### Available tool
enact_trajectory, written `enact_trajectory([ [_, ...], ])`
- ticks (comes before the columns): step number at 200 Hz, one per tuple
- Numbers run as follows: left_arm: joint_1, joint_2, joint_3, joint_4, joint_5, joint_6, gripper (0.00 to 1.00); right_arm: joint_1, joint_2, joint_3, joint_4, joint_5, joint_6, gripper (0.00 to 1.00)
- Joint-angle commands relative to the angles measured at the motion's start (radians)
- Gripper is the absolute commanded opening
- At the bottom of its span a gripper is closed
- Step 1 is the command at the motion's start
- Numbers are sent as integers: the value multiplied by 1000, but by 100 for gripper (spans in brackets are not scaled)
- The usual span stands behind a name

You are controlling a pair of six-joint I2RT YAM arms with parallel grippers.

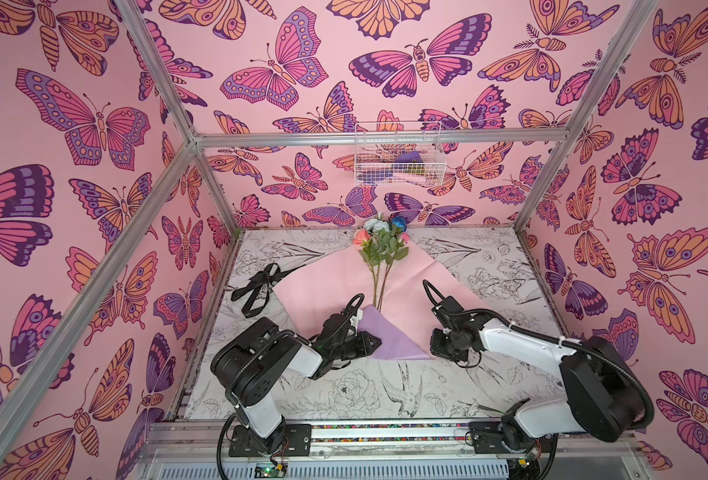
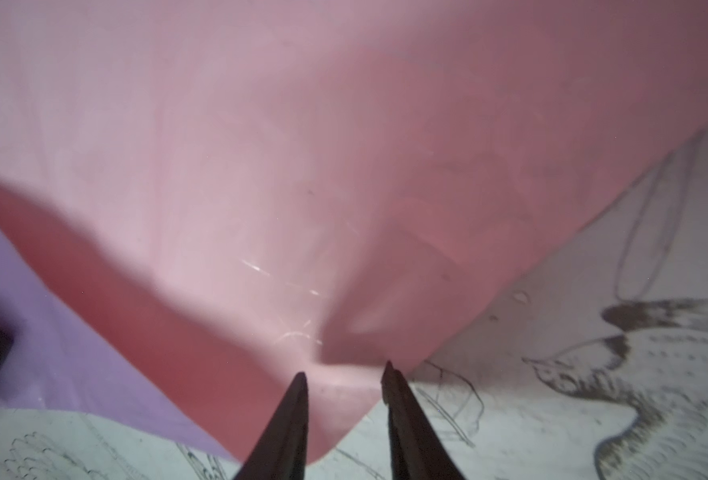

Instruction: Tie the bouquet of fake flowers

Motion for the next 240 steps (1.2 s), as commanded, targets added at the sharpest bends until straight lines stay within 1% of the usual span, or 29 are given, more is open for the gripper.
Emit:
enact_trajectory([
  [1, -3, -33, 25, -41, 13, 38, 21, -4, -74, 2, -35, -7, -47, 42],
  [10, -1, -44, 33, -45, 19, 46, 23, -3, -89, -5, -21, -28, -59, 44],
  [16, -1, -50, 39, -84, 17, 53, 23, -3, -97, -13, 0, -52, -69, 45],
  [40, 6, -90, 47, -145, -4, 70, 26, -1, -107, -39, 77, -140, -129, 51],
  [66, 29, -126, 56, -248, -32, 101, 26, -1, -77, -17, 100, -172, -214, 54],
  [82, 45, -144, 66, -324, -55, 131, 26, -1, -46, 0, 110, -184, -249, 54],
  [113, 61, -145, 99, -371, -67, 190, 27, -2, 24, 28, 139, -231, -296, 54],
  [135, 65, -129, 111, -371, -68, 195, 27, -2, 68, 41, 164, -272, -316, 52],
  [167, 65, -106, 114, -370, -65, 192, 27, -3, 112, 46, 198, -310, -318, 46],
  [186, 66, -94, 111, -371, -74, 188, 27, -2, 136, 45, 207, -320, -315, 40],
  [196, 65, -89, 112, -371, -72, 188, 27, -3, 145, 46, 204, -320, -316, 35],
  [211, 67, -70, 118, -370, -68, 187, 26, -3, 152, 51, 191, -314, -319, 23],
  [224, 64, -53, 124, -371, -60, 186, 26, -4, 152, 57, 174, -298, -321, 18],
  [240, 63, -37, 129, -368, -47, 180, 25, -6, 152, 69, 144, -272, -329, 8],
])
